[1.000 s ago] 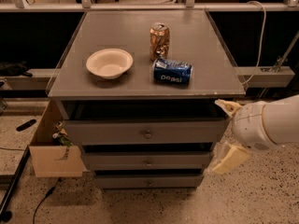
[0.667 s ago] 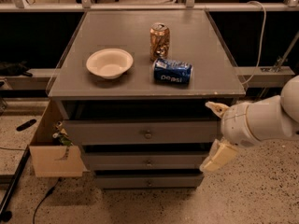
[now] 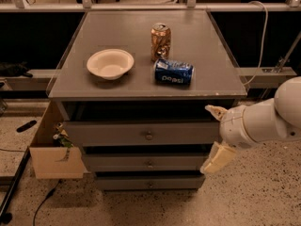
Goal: Open top drawer
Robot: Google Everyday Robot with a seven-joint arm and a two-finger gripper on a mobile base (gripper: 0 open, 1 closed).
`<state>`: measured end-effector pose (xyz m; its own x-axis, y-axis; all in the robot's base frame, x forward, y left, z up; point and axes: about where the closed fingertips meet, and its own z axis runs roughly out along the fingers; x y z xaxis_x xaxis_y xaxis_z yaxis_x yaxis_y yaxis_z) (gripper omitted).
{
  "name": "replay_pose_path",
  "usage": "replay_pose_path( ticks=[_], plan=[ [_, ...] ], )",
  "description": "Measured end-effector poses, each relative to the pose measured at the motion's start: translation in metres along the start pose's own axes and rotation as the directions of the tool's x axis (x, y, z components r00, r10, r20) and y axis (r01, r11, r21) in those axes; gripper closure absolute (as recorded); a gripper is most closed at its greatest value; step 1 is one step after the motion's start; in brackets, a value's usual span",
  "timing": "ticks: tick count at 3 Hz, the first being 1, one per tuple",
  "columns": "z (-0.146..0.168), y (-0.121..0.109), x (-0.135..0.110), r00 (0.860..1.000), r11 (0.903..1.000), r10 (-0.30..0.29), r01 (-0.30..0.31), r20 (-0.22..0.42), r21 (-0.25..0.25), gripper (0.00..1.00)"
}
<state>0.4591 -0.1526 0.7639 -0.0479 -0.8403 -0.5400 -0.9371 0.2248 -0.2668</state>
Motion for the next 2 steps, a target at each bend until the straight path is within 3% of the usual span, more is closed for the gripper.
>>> replay_pose_path(
  ticks=[2],
  plan=[
    [0.039,-0.019,0.019,0.997,0.9998,-0.003,0.002,-0.075,-0.021,0.00]
  ],
)
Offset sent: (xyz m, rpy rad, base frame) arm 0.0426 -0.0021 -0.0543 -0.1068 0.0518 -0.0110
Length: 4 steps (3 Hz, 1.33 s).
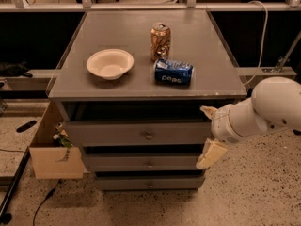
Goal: Open top drawer
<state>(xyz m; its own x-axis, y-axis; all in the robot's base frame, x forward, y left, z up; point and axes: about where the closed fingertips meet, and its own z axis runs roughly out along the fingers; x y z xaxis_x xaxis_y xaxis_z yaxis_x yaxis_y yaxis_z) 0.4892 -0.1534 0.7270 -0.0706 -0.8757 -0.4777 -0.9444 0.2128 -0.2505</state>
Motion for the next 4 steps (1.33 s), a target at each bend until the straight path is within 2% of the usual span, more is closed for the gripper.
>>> replay_pose_path(
  ticks=[2,3,4],
  plan=[
    [0.042,-0.032,0.022,0.999,0.9999,-0.003,0.003,-0.053,-0.013,0.00],
    [0.059,-0.044,0.033,1.000,0.9996,0.008,-0.008,-0.029,-0.027,0.00],
    [0.079,-0.051,0.031,0.998,0.9983,0.014,-0.011,0.057,-0.057,0.00]
  ],
)
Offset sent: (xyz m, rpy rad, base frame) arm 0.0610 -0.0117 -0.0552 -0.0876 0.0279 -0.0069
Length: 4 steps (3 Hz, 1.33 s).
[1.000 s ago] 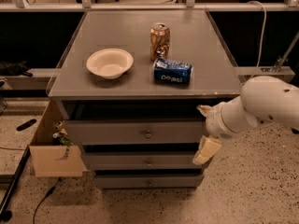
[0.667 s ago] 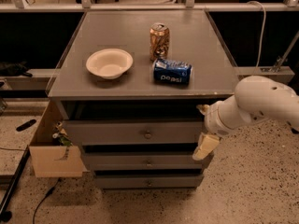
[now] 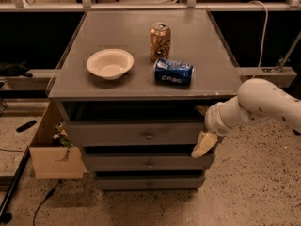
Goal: Open top drawer
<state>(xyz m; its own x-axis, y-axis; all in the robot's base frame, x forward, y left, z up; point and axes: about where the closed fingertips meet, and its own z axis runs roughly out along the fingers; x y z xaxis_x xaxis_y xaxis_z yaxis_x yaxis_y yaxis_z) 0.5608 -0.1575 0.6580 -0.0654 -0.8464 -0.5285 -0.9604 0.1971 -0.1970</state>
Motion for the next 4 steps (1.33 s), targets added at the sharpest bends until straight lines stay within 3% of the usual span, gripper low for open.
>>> replay_pose_path(
  ticks=[1,4],
  plan=[
    [0.0103,0.0020,-0.0055,0.999,0.9997,-0.021,0.021,0.025,-0.014,0.00],
    [0.0104,0.0021,-0.0057,0.999,0.9997,-0.021,0.021,0.025,-0.014,0.66]
  ],
)
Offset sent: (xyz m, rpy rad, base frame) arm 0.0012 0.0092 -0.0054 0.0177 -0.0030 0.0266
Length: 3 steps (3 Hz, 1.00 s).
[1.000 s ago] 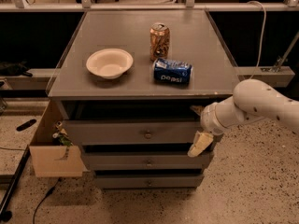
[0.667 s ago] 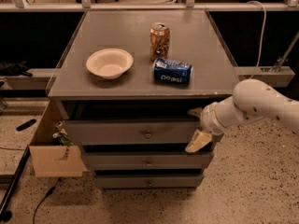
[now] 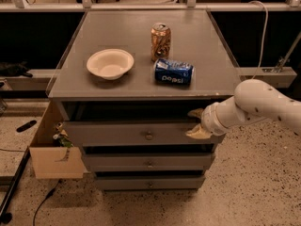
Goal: Open top drawer
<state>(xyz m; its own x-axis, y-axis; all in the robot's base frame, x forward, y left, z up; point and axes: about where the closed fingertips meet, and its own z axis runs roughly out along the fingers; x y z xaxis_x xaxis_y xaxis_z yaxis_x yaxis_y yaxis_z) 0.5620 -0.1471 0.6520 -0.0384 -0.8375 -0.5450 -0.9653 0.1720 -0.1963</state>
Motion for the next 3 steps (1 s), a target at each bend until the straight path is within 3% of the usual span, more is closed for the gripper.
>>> replay_pose_path(
  ticks=[1,3],
  plan=[
    [-0.0052,0.0045,-0.0045,1.000,0.9998,0.016,-0.016,0.005,-0.009,0.96],
    [-0.0126,0.0112,-0.0044,1.000,0.9997,0.018,-0.018,0.006,-0.016,1.00]
  ],
)
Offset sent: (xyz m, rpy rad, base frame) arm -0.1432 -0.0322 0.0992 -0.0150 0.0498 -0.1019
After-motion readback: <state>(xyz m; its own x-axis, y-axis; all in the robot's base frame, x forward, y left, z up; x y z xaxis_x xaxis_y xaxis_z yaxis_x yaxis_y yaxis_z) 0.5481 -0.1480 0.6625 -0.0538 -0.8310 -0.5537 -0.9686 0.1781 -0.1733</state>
